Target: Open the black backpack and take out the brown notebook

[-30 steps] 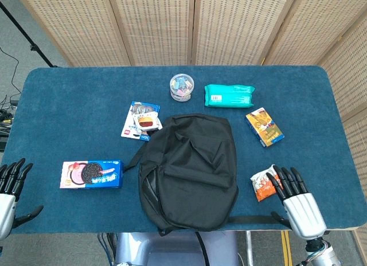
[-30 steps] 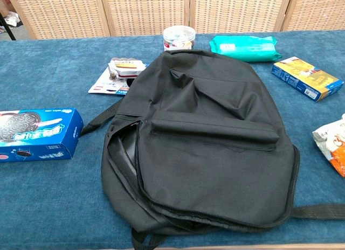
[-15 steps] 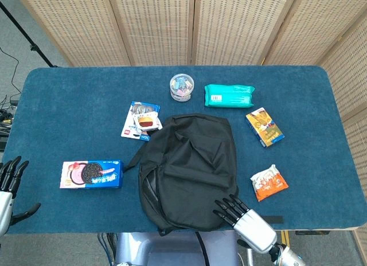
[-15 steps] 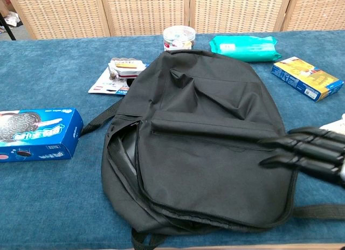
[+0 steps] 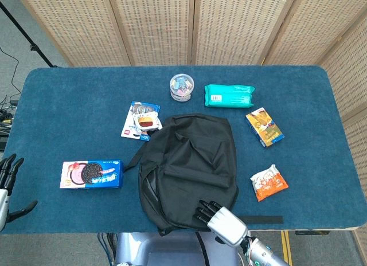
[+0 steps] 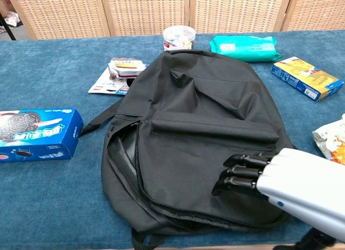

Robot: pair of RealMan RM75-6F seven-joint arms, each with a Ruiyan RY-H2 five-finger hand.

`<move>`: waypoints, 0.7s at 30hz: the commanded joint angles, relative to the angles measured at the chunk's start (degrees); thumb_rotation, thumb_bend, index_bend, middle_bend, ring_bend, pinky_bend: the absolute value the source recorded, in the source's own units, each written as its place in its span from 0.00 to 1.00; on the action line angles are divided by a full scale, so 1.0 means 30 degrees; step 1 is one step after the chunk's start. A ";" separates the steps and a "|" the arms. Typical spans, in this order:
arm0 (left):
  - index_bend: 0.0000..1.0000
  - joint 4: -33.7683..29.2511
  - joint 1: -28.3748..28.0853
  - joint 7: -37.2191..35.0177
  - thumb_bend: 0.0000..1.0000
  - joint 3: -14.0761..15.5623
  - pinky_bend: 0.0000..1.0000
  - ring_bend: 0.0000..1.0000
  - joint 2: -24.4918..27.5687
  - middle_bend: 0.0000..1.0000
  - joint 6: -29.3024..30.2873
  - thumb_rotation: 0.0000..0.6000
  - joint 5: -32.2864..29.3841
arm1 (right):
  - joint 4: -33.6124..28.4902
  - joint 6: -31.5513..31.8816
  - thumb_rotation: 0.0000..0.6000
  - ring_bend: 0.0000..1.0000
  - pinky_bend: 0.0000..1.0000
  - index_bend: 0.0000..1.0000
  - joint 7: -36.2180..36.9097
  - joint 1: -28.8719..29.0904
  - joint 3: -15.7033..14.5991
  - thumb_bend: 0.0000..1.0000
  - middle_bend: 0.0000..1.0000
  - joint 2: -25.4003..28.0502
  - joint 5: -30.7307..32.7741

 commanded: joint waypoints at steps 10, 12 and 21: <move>0.00 -0.0018 0.0041 -0.0135 0.00 -0.0017 0.00 0.00 0.0056 0.00 0.0096 1.00 0.0025 | 0.1541 0.1132 1.00 0.49 0.57 0.47 -0.0312 0.0318 0.0784 0.34 0.56 -0.1650 0.0524; 0.00 -0.0019 0.0054 -0.0156 0.00 -0.0036 0.00 0.00 0.0060 0.00 0.0134 1.00 0.0013 | 0.1745 0.1491 1.00 0.51 0.58 0.50 -0.0109 0.0316 0.0856 0.43 0.59 -0.1893 0.0563; 0.00 0.0028 -0.0044 0.0117 0.00 0.0034 0.00 0.00 -0.0074 0.00 -0.0148 1.00 0.0024 | 0.2738 0.3047 1.00 0.56 0.61 0.56 0.1305 0.0737 0.1443 0.59 0.64 -0.2965 0.0444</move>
